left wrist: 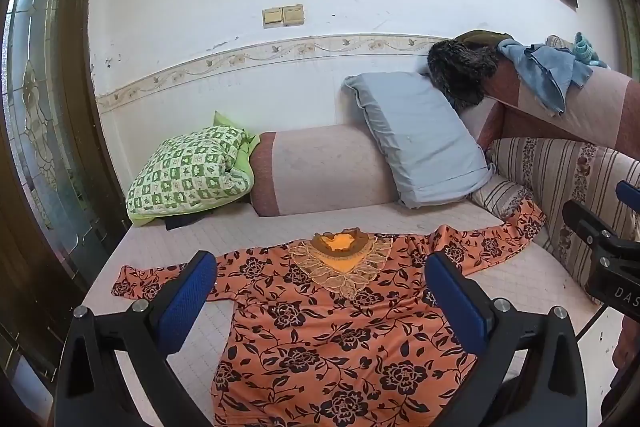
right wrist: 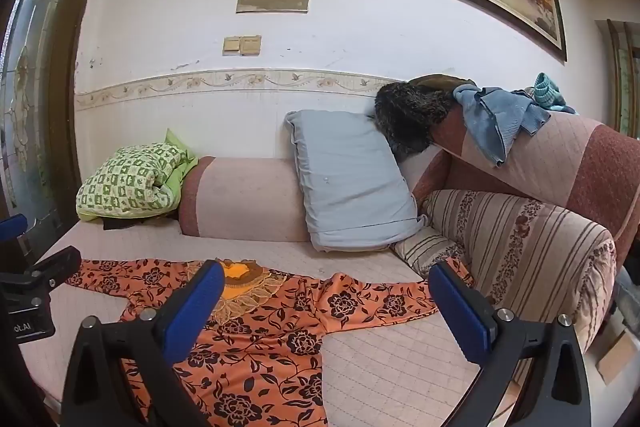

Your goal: Fold small clothes

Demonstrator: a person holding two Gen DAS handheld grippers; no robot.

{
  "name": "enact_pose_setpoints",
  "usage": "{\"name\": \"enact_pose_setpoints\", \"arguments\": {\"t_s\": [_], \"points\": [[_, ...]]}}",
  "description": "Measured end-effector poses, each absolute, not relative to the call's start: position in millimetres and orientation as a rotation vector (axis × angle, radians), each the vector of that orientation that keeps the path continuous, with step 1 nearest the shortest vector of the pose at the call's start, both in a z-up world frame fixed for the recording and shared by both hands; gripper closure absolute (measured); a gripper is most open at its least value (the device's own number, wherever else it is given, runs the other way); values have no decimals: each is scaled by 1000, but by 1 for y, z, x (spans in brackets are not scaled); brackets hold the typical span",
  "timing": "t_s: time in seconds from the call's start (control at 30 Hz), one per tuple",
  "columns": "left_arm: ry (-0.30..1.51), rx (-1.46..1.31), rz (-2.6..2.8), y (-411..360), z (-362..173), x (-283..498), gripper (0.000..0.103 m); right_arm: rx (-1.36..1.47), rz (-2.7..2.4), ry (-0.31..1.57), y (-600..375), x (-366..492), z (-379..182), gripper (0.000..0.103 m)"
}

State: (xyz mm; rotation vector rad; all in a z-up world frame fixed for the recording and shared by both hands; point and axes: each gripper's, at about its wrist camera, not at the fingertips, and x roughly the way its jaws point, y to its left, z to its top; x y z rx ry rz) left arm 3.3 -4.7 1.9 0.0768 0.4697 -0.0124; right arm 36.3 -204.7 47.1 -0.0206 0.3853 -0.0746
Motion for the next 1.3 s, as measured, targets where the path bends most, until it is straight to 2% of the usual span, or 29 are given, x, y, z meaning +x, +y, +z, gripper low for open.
{"name": "enact_pose_setpoints", "arguments": {"t_s": [1.3], "points": [[450,94,-32,-10,7,-7,0,-42,-83,374,-201,28,53,0]]}}
